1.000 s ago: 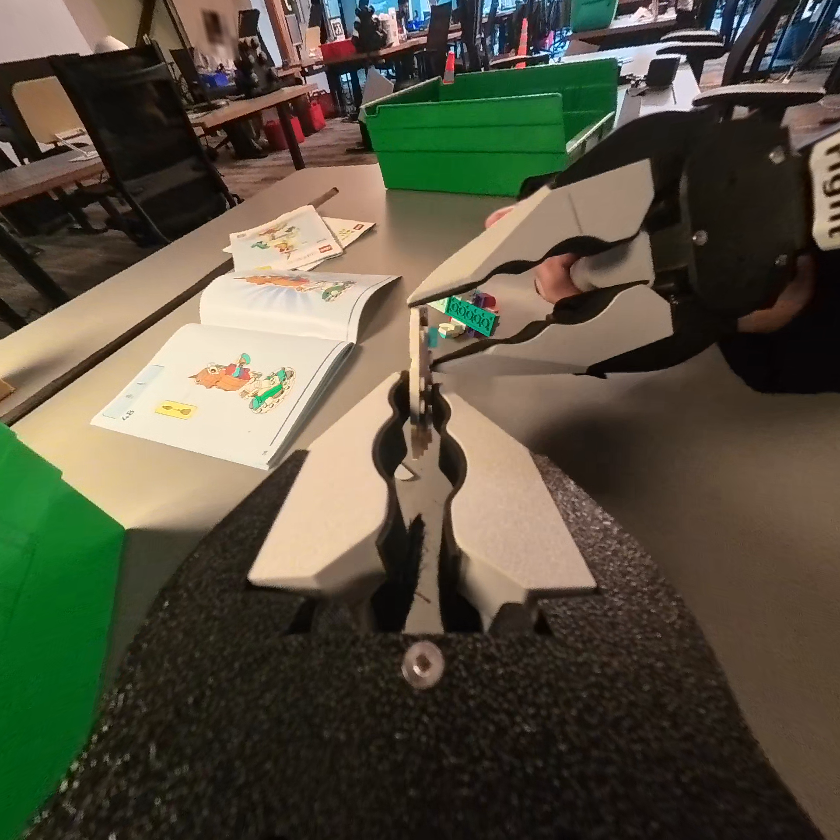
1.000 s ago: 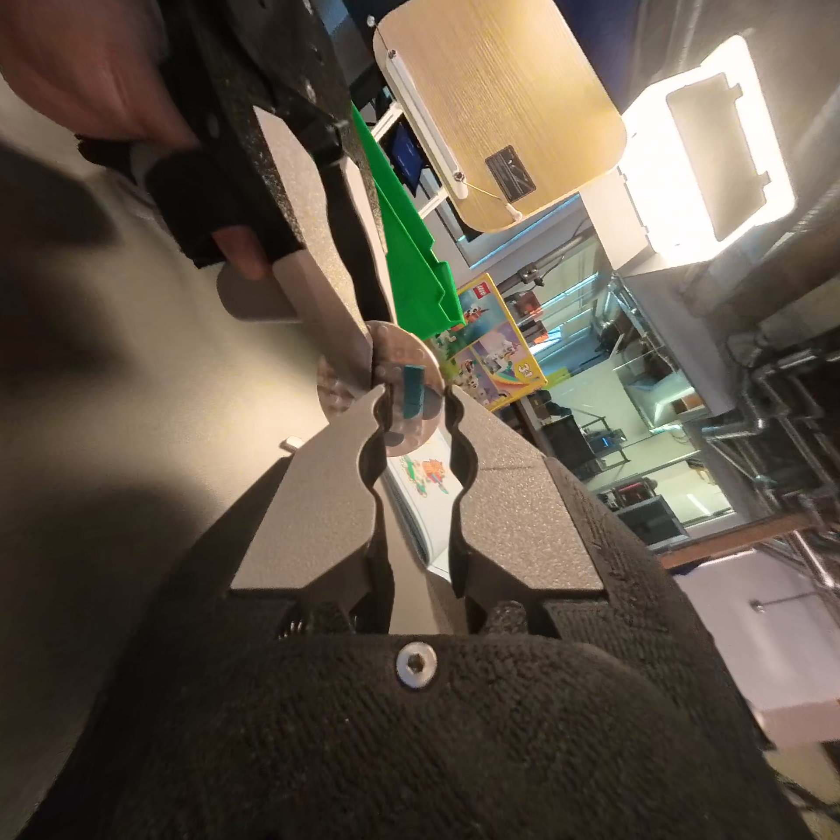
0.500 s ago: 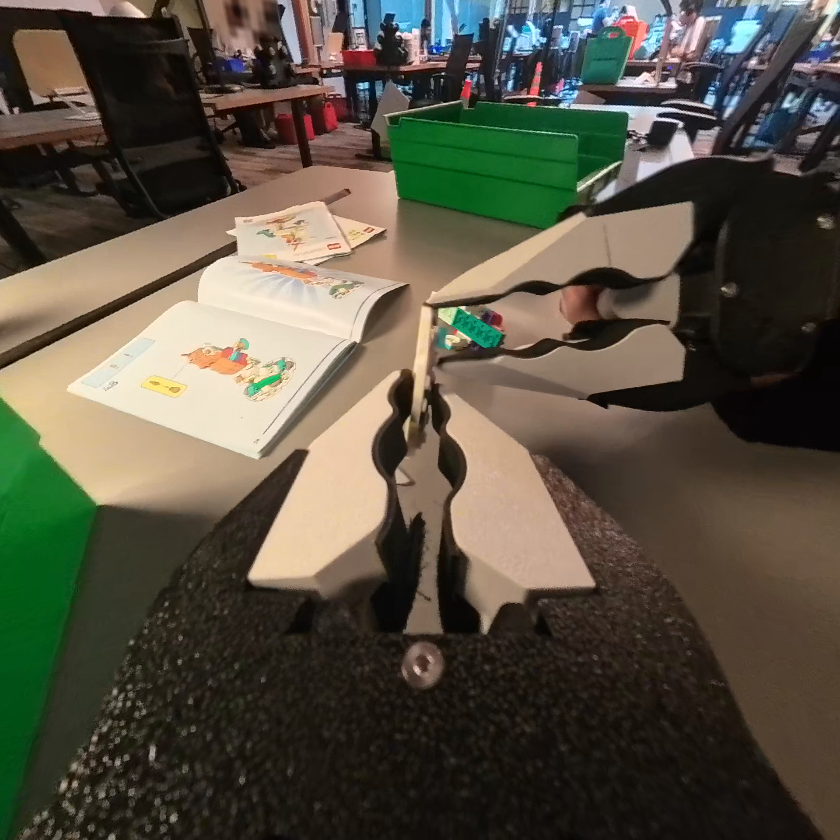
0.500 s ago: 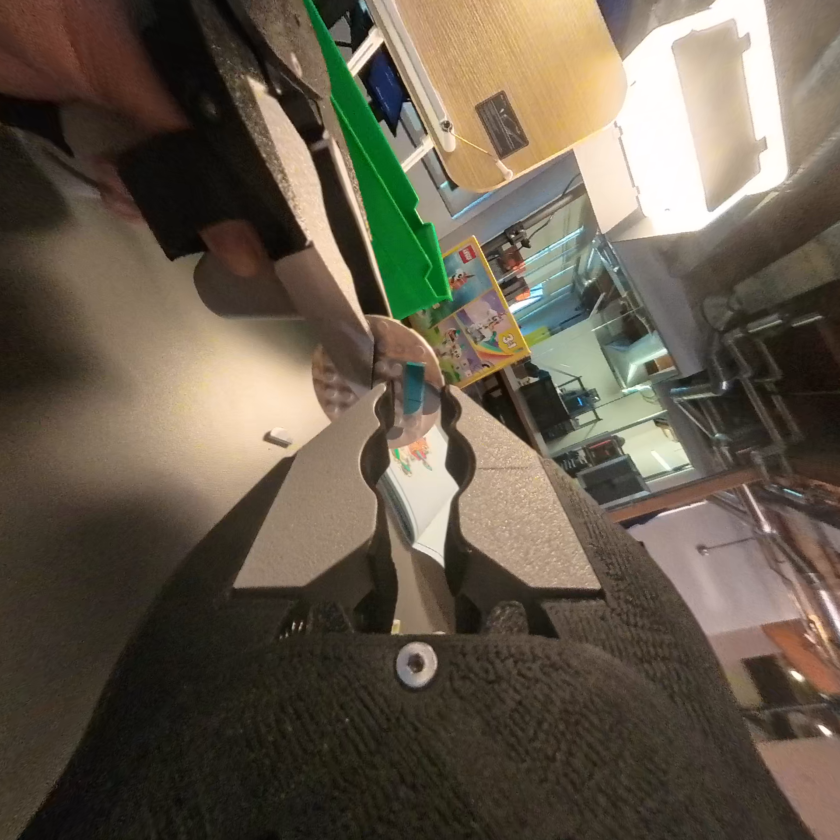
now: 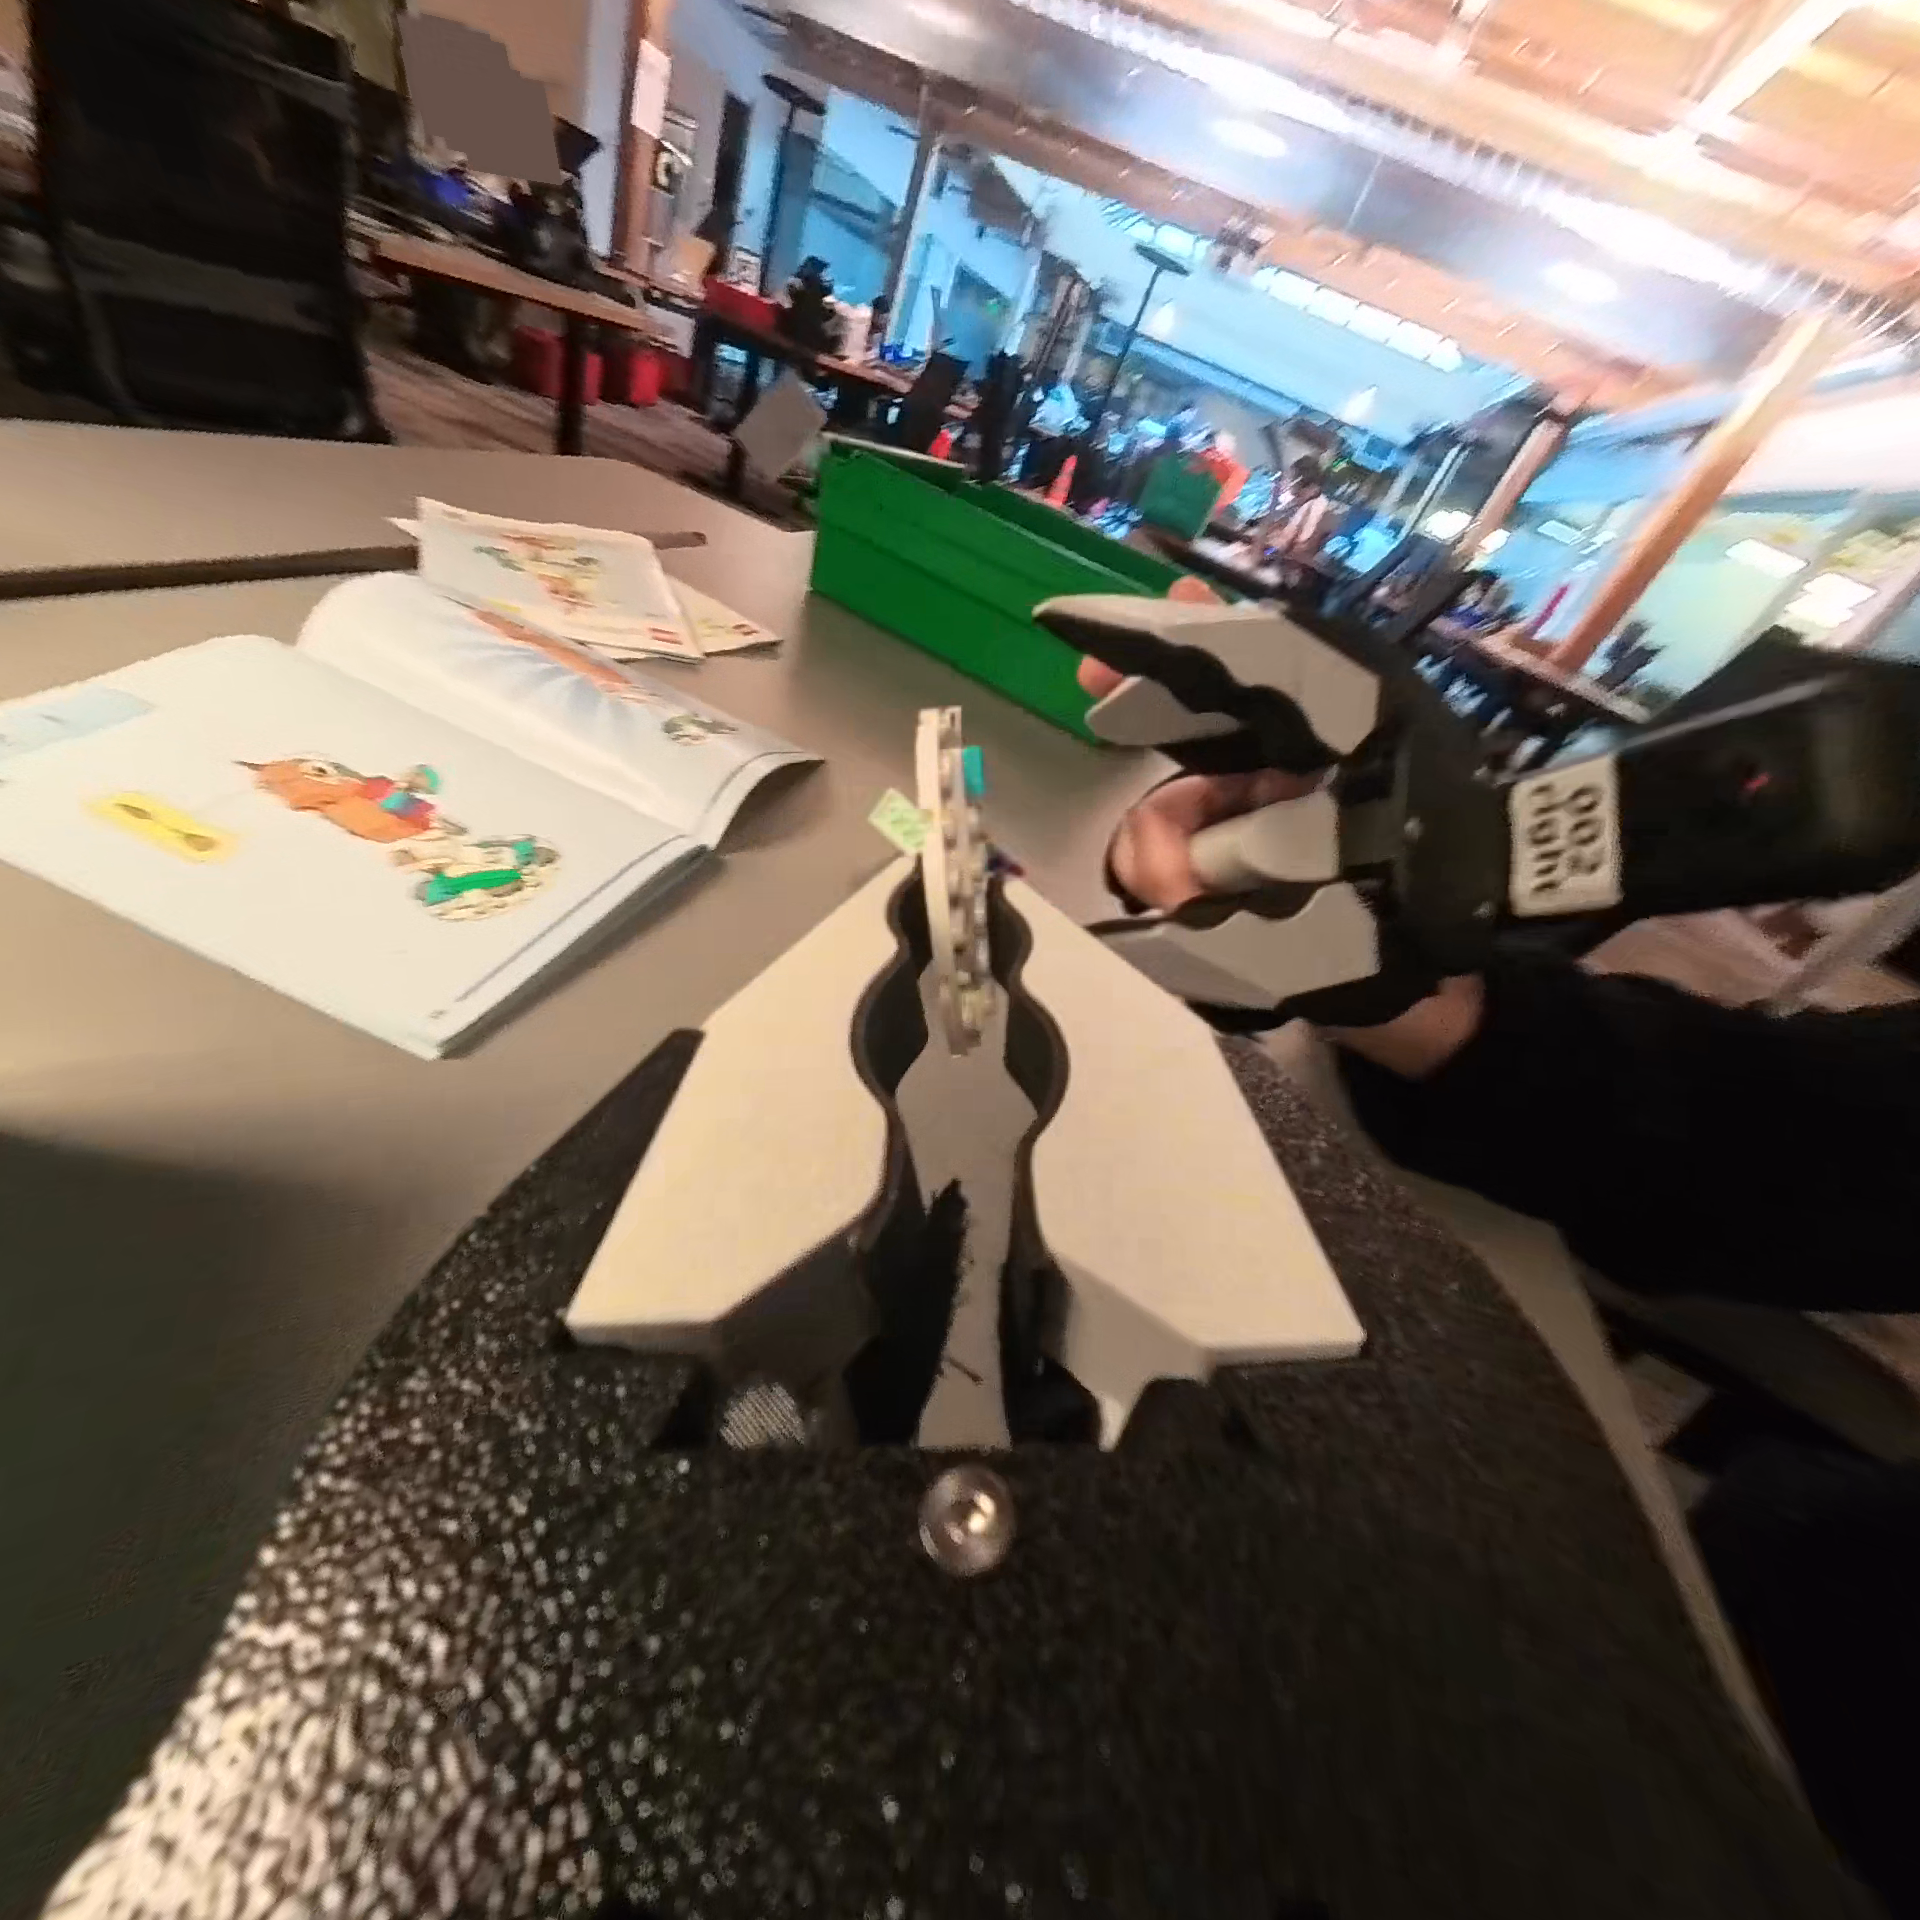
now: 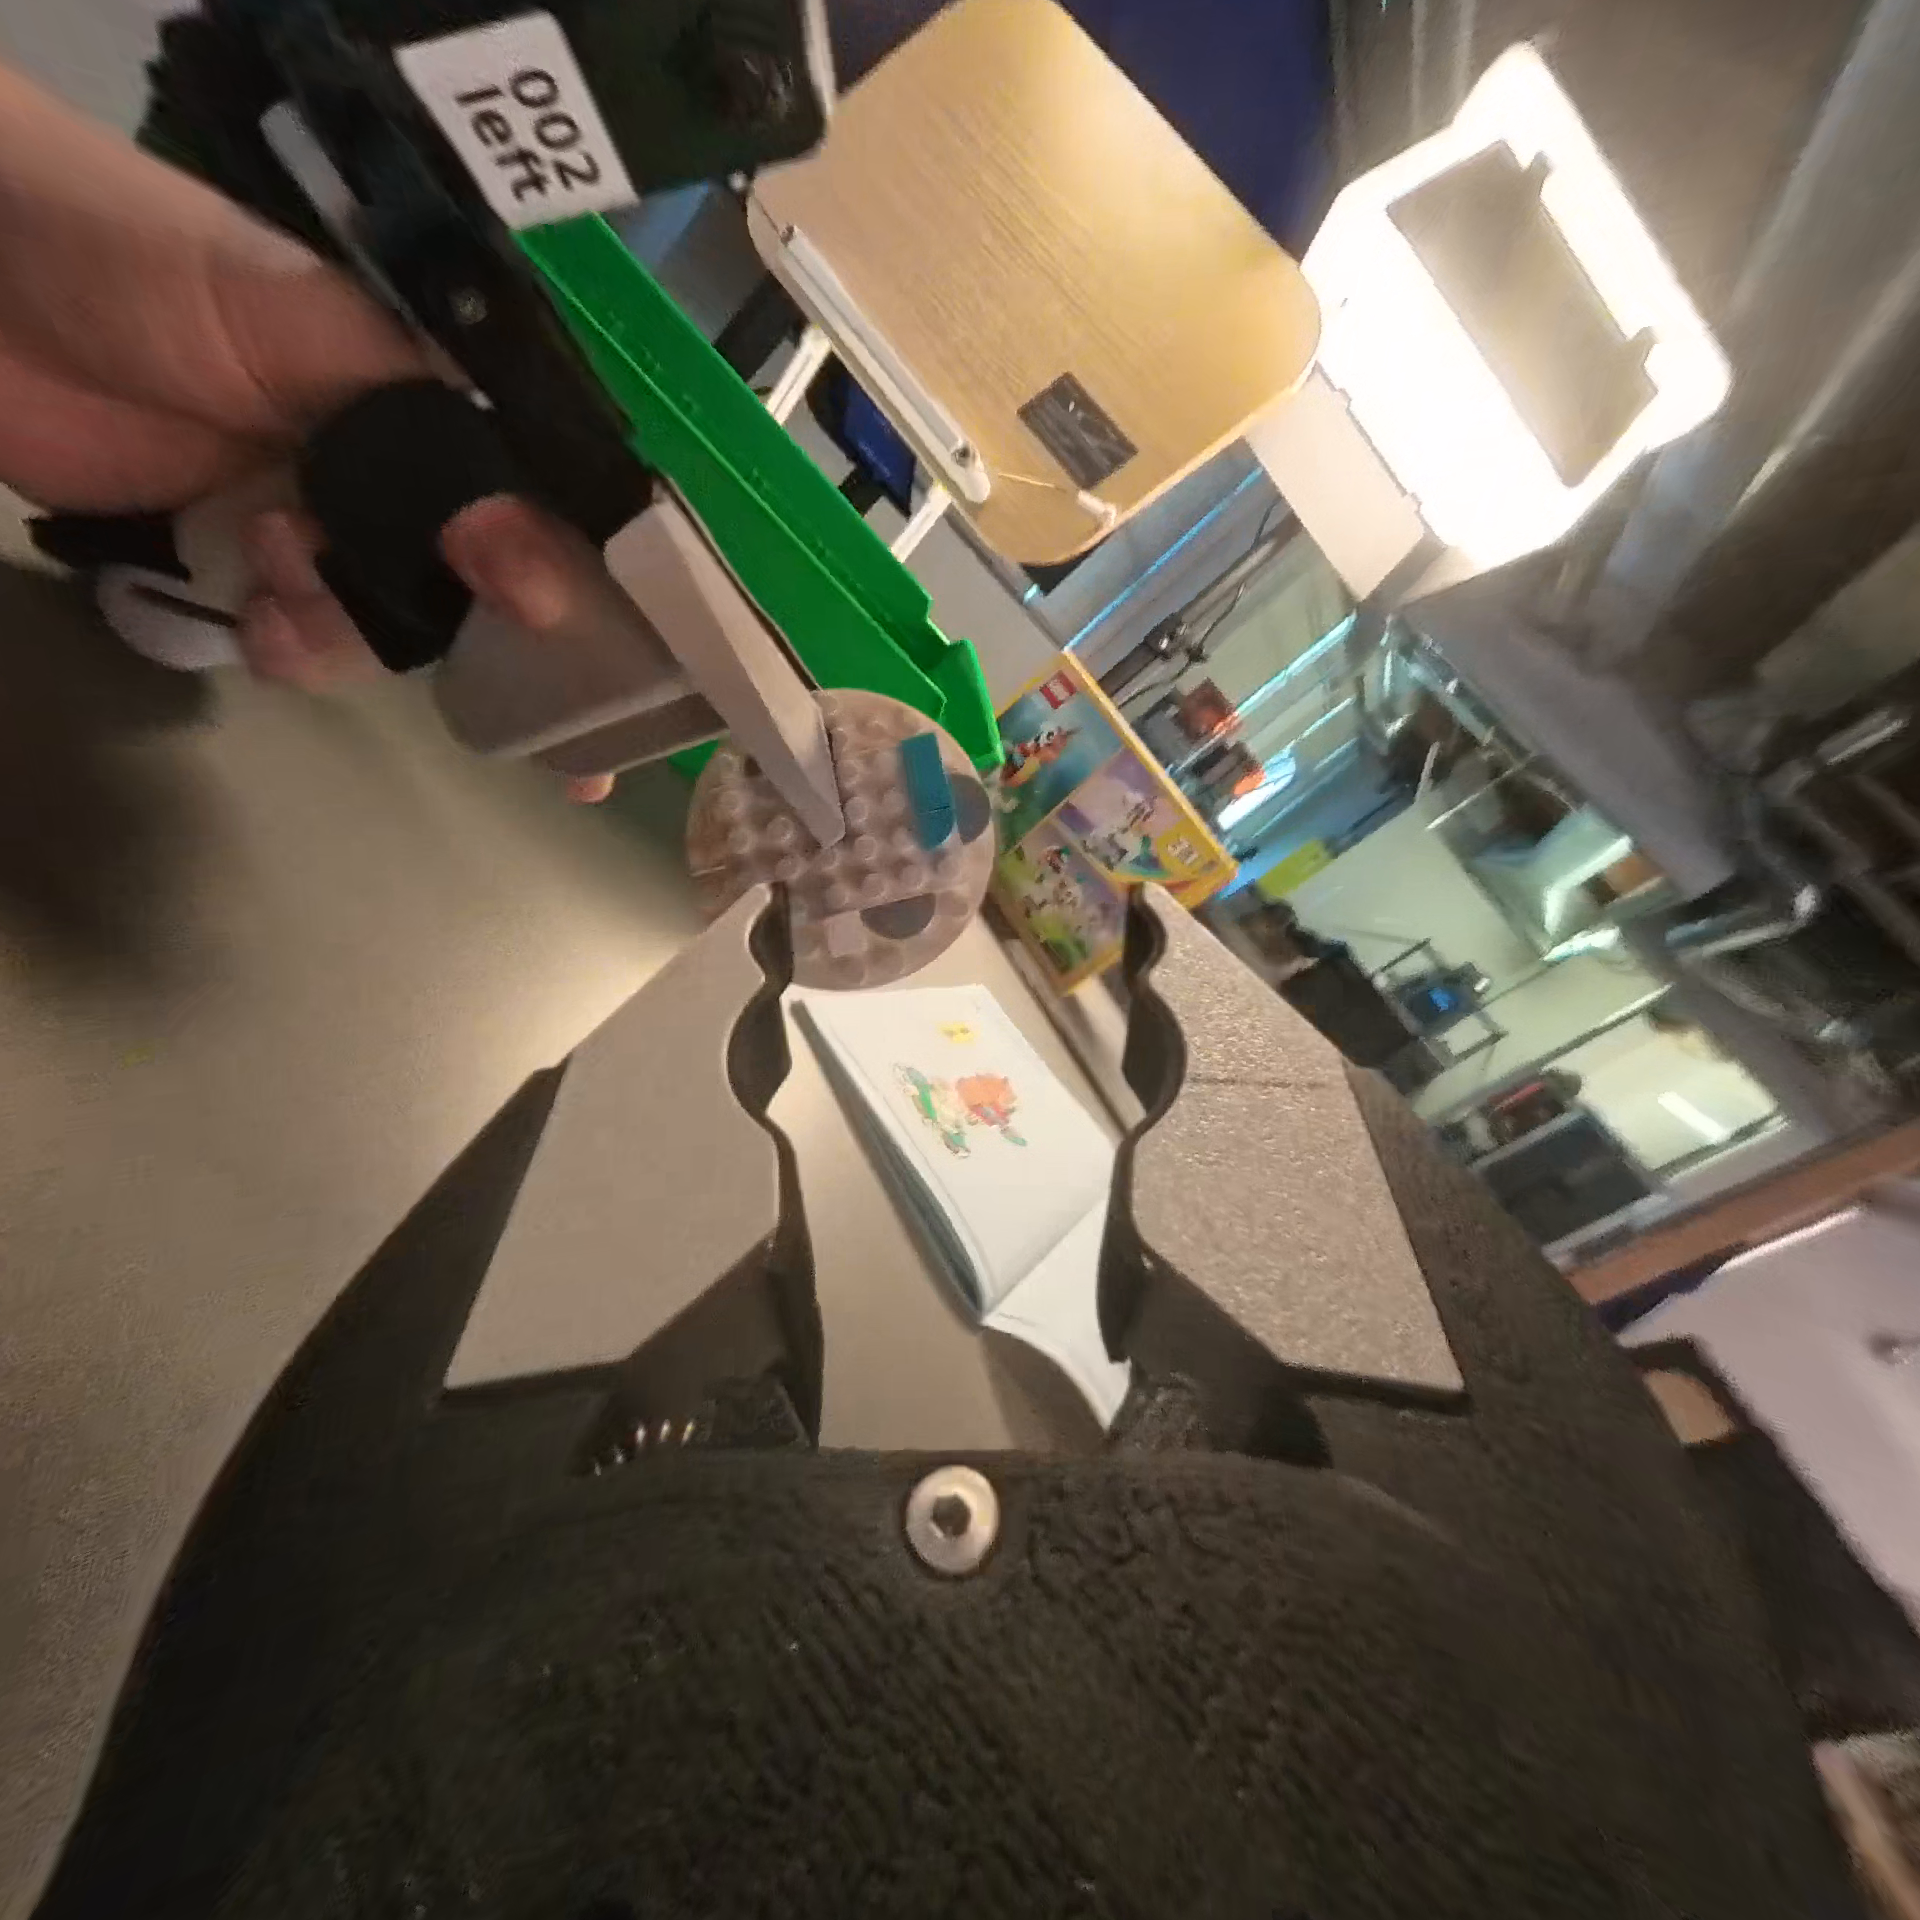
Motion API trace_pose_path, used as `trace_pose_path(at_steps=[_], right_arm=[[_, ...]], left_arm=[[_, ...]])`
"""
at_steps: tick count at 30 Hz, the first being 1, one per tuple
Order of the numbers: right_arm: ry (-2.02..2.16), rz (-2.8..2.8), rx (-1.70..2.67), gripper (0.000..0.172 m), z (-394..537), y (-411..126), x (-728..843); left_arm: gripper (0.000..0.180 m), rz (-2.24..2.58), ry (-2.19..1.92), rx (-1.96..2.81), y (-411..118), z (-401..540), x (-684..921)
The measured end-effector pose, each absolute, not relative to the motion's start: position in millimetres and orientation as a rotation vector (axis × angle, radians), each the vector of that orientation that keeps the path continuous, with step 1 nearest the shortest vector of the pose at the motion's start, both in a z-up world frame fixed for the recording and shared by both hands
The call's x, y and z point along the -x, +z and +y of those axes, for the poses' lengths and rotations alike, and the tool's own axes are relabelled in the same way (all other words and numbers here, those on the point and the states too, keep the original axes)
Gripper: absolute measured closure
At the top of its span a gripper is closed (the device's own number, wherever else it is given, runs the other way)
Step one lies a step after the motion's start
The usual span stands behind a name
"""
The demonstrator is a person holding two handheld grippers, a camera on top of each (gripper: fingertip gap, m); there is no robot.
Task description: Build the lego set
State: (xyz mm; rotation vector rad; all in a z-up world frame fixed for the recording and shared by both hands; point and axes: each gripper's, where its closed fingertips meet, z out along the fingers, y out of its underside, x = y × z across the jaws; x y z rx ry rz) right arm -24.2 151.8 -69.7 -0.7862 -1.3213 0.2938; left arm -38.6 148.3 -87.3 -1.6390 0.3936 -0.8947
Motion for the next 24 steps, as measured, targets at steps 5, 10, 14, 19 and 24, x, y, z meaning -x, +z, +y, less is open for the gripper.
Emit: trace_pose_path(at_steps=[5,10,14,19,24], right_arm=[[0.212,-1.445,0.632,0.102,138,-80,27],[0.187,-1.195,0.855,0.122,200,-48,-15],[0.206,-1.011,1.193,0.129,274,-63,-69],[0.048,-0.825,1.233,0.137,330,-77,-122],[0.017,-0.75,1.137,0.147,348,-65,-130]], left_arm=[[0.175,0.361,-1.017,1.758,-101,144,33],[0.175,0.399,-1.049,1.985,-134,135,24],[0.164,0.416,-1.02,2.123,-158,131,22],[0.134,0.388,-0.895,2.103,-154,143,34],[0.135,0.364,-0.667,1.843,-116,161,55]])
